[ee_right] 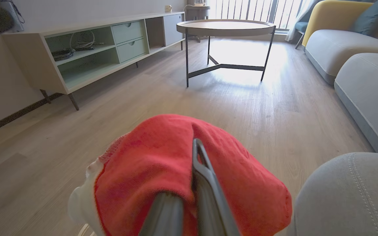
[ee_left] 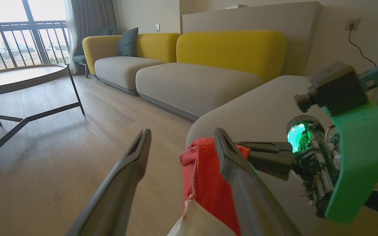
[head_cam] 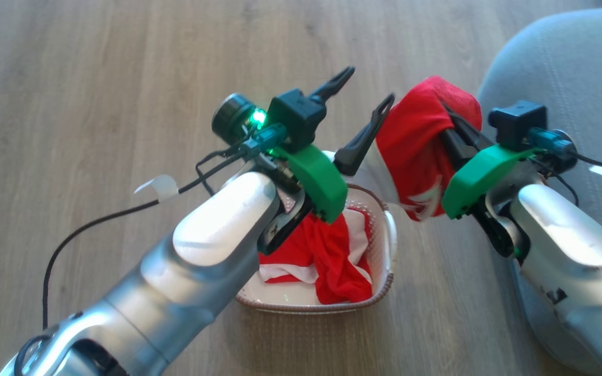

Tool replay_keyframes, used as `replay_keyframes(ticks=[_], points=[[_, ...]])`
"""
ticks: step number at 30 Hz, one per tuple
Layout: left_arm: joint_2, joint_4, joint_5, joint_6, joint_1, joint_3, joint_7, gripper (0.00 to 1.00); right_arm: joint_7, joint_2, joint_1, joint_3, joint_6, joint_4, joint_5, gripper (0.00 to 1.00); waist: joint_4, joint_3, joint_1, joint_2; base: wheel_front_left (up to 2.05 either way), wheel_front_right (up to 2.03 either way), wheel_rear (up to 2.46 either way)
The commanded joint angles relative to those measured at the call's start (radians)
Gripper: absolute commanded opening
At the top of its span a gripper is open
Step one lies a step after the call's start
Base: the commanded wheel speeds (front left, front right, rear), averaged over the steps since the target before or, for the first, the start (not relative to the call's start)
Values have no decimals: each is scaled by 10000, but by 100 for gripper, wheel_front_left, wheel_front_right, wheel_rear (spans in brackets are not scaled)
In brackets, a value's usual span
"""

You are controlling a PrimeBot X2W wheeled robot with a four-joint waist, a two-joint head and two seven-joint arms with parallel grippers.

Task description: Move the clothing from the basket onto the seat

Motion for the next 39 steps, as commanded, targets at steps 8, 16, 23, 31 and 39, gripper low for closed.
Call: replay_keyframes(ticks=[8, 16, 23, 31, 39], points=[[229, 455, 110, -627, 207, 317, -44, 100, -135, -73, 760, -1242, 69, -985, -311, 0, -989, 16, 0, 0, 0, 0, 0], [264, 882, 343, -933, 672, 396, -44, 100, -135, 72, 1283, -2177, 69, -1602, -457, 0, -2163, 7, 0, 0, 0, 0, 0], [256, 927, 413, -999, 940, 414, -44, 100, -135, 225, 1557, -2438, 69, -1855, -522, 0, -3105, -120, 0, 0, 0, 0, 0], [261, 744, 404, -1020, 1329, 560, -44, 100, -135, 491, 1772, -2668, 69, -2092, -553, 0, -4536, -390, 0, 0, 0, 0, 0], [256, 479, 275, -1022, 1449, 341, -44, 100, -135, 434, 2406, -3495, 69, -2578, -665, 0, -5290, -463, 0, 0, 0, 0, 0]])
